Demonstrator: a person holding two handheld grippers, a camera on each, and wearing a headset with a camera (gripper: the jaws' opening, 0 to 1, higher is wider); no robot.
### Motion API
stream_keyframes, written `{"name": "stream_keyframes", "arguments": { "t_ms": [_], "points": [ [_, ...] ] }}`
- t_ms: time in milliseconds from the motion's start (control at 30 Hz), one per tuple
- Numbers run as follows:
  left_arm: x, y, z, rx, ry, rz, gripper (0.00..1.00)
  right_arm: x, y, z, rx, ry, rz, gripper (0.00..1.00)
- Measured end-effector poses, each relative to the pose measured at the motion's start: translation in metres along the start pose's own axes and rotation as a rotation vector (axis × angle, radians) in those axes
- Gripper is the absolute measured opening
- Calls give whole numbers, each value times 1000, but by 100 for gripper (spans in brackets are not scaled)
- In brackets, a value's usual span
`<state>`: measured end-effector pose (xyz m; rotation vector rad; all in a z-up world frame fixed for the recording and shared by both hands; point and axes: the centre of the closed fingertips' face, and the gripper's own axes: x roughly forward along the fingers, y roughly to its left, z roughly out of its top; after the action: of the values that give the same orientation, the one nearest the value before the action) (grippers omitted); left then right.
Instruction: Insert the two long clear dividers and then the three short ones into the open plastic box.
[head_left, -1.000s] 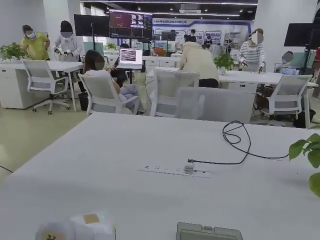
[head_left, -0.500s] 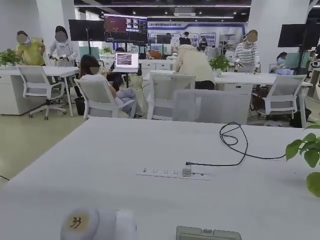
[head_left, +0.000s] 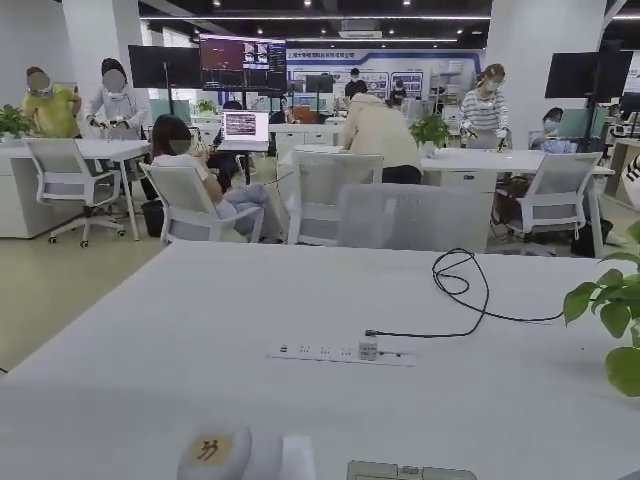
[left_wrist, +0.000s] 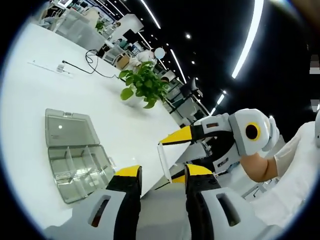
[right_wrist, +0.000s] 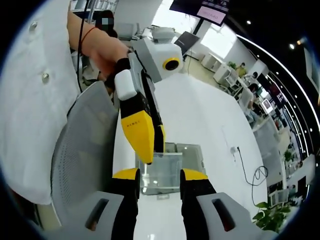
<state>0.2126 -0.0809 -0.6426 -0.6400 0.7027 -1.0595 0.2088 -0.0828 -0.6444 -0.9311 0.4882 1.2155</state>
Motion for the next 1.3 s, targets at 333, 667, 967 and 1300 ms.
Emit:
{"name": "stream_keyframes", "arguments": {
  "t_ms": [333,667,967,1300],
  "points": [
    [3,1,-10,-53,41,-1,10,3,6,6,-41,10,10,33],
    [4,0,-14,-62,55,-7,0,6,9,4,-73,36,16,33],
    [4,2,-14,-84,51,0,0,7,9,3,-81,41,16,33],
    [4,4,-11,-95,30,1,0,8,6,5,-92,39,5,33]
  ]
}}
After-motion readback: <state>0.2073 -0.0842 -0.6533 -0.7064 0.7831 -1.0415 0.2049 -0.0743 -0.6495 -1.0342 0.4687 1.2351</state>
